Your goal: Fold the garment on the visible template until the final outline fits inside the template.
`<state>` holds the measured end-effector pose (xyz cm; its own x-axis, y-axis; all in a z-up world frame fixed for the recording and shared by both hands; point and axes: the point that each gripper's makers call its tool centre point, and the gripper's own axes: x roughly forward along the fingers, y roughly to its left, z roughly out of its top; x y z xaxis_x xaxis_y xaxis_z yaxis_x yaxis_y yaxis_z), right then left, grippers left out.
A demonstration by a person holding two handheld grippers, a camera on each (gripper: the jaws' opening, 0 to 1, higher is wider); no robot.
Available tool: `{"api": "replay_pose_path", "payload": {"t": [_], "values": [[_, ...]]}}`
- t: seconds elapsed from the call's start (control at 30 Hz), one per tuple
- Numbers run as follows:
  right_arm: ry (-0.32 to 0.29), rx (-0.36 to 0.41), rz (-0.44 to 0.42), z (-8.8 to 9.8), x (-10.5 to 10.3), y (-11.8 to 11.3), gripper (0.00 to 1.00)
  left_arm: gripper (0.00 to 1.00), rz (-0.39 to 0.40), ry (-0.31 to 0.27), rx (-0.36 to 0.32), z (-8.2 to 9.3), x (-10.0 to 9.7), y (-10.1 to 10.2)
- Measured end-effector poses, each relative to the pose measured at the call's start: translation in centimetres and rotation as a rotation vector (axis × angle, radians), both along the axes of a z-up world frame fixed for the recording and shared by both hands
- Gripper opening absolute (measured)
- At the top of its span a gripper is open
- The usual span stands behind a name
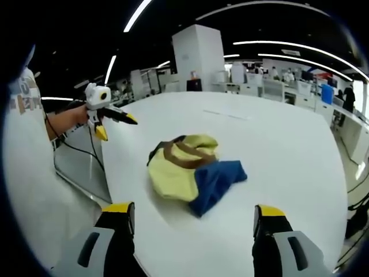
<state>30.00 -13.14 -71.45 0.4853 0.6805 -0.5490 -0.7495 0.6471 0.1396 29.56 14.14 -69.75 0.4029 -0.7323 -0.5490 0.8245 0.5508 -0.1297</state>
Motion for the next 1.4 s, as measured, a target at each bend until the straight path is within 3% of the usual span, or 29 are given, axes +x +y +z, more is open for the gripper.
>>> {"api": "replay_pose_path", "payload": {"t": [0.5,1.03,1.4], "values": [[-0.005,0.014,0.0,0.0,1.1,0.4,0.66,0.64,-0.012,-0.014,0.0,-0.1,0.8,-0.5],[0.01,0.022,-0.024,-1.0,2.3,0.1,0.43,0.56,-0.011,0.007,0.002,-1.2,1.5,-0.4],[0.011,0.032,-0.022,-1.0,3.1,0.4,0.33,0.47,-0.032,0.011,0.01,-1.7,2.3,-1.1]]}}
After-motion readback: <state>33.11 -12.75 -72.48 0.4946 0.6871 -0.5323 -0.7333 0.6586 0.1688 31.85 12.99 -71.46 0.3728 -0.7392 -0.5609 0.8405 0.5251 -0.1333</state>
